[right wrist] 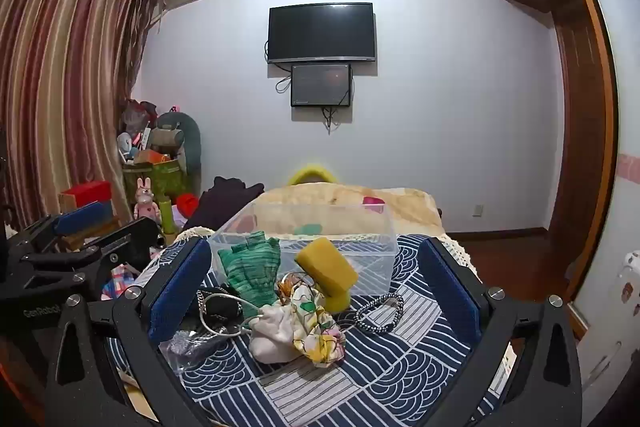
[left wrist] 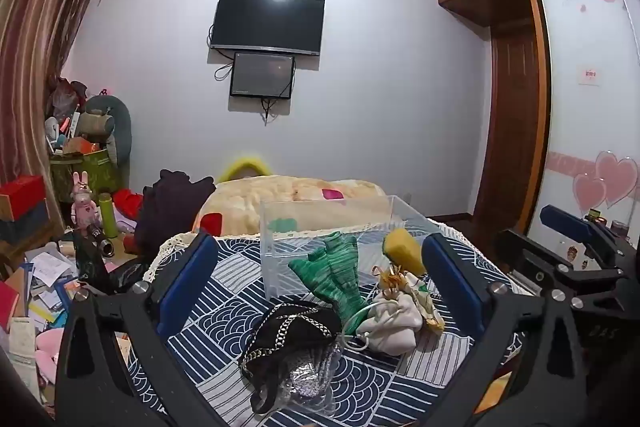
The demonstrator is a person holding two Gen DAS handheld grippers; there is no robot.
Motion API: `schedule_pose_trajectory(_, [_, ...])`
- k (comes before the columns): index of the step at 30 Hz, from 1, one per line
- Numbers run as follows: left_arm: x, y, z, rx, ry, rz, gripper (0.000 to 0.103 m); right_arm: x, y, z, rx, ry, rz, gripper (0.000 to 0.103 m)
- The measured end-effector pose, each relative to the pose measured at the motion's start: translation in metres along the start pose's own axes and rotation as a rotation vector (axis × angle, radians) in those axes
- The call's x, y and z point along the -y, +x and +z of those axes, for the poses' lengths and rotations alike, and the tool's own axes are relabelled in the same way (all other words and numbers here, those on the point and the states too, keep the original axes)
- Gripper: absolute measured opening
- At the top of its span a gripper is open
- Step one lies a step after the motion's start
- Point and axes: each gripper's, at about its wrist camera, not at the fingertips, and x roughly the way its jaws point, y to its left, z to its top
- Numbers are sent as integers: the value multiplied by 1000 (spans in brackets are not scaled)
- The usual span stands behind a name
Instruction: Organize soft objects
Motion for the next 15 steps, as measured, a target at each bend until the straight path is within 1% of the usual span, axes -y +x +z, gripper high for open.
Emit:
schedule_pose_trajectory(2, [1, 1, 0, 1, 2, 1, 103, -1, 0, 0, 2, -10, -1, 103])
schedule_pose_trajectory(4, [0, -2, -1, 32, -16, -5, 103, -1, -1, 1, 2, -5, 1, 103])
schedule_pose_trajectory(9, [11, 8, -1, 16, -6, 2, 103, 3, 2, -2, -15, 1, 0, 103])
schedule_pose_trajectory(13, [3, 6, -2, 21, -16, -11, 103, 7, 3, -3, -12, 3, -1, 103])
schedule_pose_trajectory(15, [-1, 3, -4, 21, -15, -17, 103, -1, 2, -2, -10, 2, -4, 103])
